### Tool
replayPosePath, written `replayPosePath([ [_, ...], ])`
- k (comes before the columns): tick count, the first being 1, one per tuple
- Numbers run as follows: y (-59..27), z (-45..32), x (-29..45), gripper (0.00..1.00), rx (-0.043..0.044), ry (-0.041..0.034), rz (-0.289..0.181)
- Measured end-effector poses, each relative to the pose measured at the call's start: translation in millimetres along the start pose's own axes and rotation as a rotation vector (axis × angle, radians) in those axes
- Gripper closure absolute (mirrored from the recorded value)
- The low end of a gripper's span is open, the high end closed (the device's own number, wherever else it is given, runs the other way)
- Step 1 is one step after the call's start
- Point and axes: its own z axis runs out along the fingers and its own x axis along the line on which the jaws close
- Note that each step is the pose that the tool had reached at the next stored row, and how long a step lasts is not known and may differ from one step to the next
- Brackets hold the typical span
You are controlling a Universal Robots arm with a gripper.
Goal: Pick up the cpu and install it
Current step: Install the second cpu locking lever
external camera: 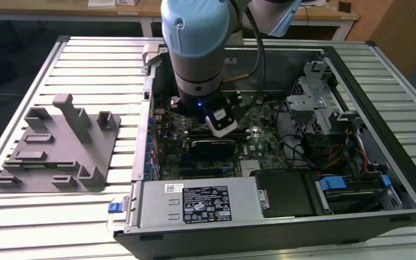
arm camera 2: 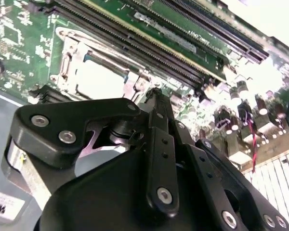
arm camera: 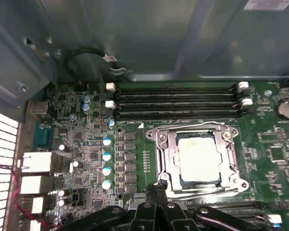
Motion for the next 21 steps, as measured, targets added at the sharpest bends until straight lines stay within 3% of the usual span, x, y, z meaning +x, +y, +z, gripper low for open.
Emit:
replayPosePath([
  [3,2.1,-5.9,-0.4,0.89,0.0206,-0.0021,0.003],
  [8,2.8,-6.8,-2.0,0.89,0.0886,-0.0109,0.018],
  [11,4.3,-6.1,-4.7,0.89,0.114,-0.0135,0.021],
  [15,8.6,-4.4,-9.2,0.89,0.1342,-0.0153,0.022],
  [21,22.4,0.6,-16.0,0.89,0.1464,-0.0158,0.021],
])
